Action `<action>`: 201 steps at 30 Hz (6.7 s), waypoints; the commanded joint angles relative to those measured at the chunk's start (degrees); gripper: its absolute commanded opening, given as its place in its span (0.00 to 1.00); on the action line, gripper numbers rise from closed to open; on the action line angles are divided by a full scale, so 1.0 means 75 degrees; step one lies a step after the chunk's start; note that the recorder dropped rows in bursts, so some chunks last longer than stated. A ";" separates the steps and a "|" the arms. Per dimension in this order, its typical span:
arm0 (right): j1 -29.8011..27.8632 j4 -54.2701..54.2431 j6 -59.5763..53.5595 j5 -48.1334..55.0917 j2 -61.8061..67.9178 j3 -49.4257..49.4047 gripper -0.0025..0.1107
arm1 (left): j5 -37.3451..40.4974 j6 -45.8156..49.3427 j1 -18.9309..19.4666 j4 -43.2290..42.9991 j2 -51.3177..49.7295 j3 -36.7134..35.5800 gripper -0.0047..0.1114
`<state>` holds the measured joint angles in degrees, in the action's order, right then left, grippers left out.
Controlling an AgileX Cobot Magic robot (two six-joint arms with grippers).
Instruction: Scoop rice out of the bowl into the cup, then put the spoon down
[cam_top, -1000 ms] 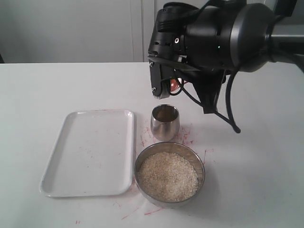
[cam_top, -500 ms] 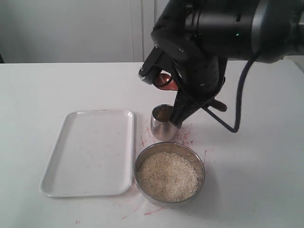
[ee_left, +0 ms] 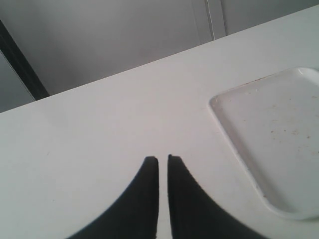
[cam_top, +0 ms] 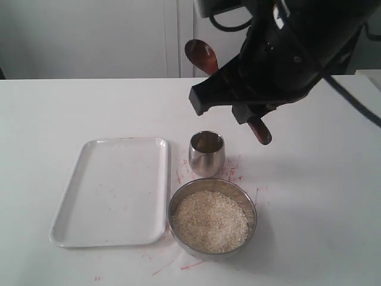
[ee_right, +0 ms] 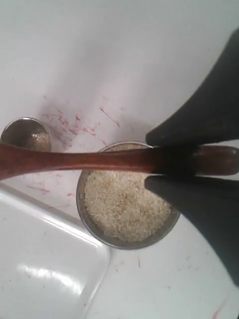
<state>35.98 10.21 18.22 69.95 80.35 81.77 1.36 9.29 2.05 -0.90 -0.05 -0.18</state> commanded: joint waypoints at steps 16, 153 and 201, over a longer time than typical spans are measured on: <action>0.0003 -0.1229 0.0216 -0.0362 0.0216 -0.1087 0.02 | -0.0015 -0.0011 -0.0007 0.0052 0.0007 0.0024 0.16; 0.1891 0.1125 -0.0721 -0.3394 -0.1888 -0.4425 0.02 | -0.0015 -0.0011 -0.0007 0.0052 0.0007 0.0024 0.16; 0.1448 0.2231 -0.0148 -0.5930 -0.6217 -0.6098 0.02 | -0.0015 -0.0011 -0.0007 0.0052 0.0007 0.0024 0.16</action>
<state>49.39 25.39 16.53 31.86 34.99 37.88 1.36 9.29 2.05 -0.90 -0.05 -0.18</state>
